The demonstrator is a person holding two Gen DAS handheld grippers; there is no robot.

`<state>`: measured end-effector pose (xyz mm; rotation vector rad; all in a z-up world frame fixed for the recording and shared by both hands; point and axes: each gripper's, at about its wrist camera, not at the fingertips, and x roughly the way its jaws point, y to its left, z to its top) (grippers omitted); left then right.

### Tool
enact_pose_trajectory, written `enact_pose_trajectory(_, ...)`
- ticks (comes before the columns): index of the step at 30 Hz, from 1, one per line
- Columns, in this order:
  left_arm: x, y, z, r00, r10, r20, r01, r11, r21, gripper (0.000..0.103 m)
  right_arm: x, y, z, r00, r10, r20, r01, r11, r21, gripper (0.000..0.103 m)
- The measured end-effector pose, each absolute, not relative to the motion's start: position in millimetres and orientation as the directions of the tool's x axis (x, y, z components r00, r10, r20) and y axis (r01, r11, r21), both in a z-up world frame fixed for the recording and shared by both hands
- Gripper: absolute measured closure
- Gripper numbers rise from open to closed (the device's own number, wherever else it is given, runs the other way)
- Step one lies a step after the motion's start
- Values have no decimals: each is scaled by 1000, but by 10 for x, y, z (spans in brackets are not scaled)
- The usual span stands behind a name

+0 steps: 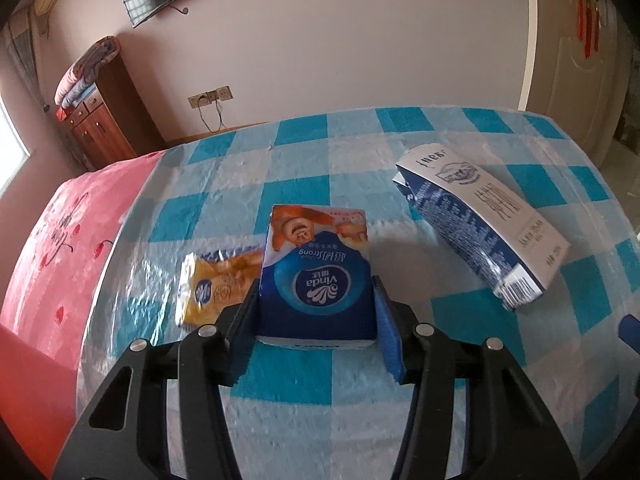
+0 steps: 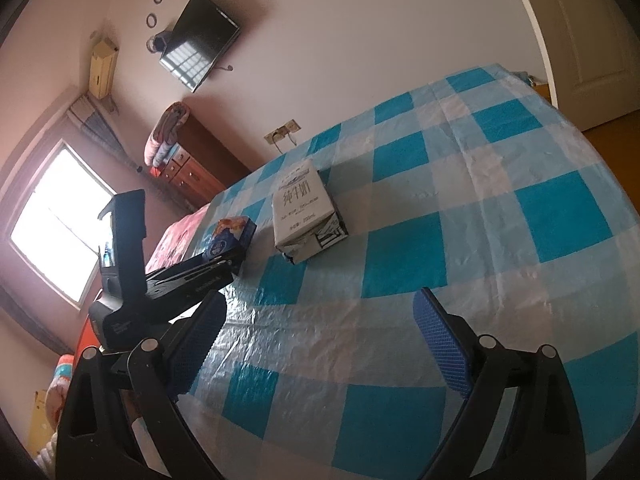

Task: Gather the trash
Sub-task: 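Grasp the blue Vinda tissue pack with the left tool, then lift the Vinda pack with the left tool while the right tool approaches the white Magicday bread bag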

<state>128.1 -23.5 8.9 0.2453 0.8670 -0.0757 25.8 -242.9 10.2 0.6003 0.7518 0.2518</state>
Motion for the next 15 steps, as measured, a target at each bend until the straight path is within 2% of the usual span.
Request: enact_pose_trajectory(15, 632, 26, 293, 666, -65, -743, 181, 981, 76, 50, 279, -2253, 56, 682, 400, -612, -21, 847, 531, 10)
